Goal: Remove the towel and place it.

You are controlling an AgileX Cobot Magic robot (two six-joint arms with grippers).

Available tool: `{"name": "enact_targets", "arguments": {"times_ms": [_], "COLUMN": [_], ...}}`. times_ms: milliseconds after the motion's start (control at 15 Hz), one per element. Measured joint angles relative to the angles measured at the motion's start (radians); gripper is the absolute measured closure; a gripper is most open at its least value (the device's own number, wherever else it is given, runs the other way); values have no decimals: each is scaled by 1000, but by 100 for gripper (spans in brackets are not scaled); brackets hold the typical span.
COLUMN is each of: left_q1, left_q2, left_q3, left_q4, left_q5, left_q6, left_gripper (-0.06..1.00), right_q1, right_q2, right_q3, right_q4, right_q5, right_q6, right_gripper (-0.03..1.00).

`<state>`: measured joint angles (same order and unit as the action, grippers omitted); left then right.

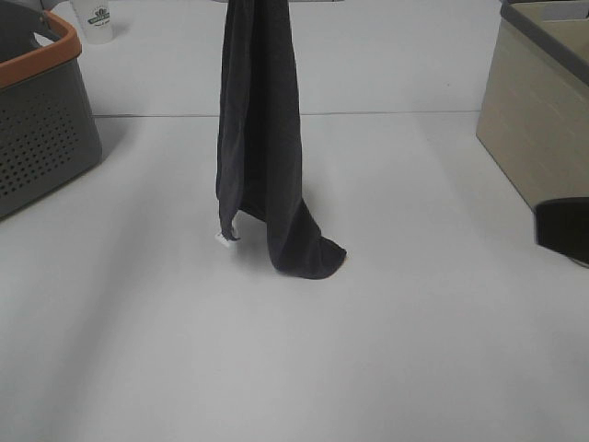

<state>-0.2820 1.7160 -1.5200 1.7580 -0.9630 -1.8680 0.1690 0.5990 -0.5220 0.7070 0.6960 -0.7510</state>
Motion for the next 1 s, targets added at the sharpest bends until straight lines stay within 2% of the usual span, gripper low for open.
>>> {"name": "enact_targets", "arguments": {"times_ms": [133,267,400,467,533,667,733,867,1000], "left_q1": [0,0,0,0,0,-4,-4,-4,-5], "left_q2": [0,0,0,0,0,0,0,0,-14], "left_q3": [0,0,1,1,1,1,1,1,1], "left_q4": [0,0,0,0,0,0,0,0,0], "left_q5": [-1,52,119,147,159,181,182,192,253], "left_q6": [-12,-54,-99,-109,-113,-117,-117,-118,-120], "left_gripper": [94,94,94,94,94,94,94,94,94], "right_q1": [0,13,124,216,255,437,555,616,642], "right_q2": [193,345,452,502,524,634,763,886,942], "right_q3": [0,0,0,0,0,-34,-115,-213,-263], "right_q4": [231,424,576,661,695,807,840,843,847], "right_q5": [-48,-117,-257,-385,-458,-682,-795,-832,-851], "right_q6": [-224,-416,-576,-632,-652,-727,-727,-704,-689], "right_gripper": [22,22,22,23,23,23,25,25,26]}}
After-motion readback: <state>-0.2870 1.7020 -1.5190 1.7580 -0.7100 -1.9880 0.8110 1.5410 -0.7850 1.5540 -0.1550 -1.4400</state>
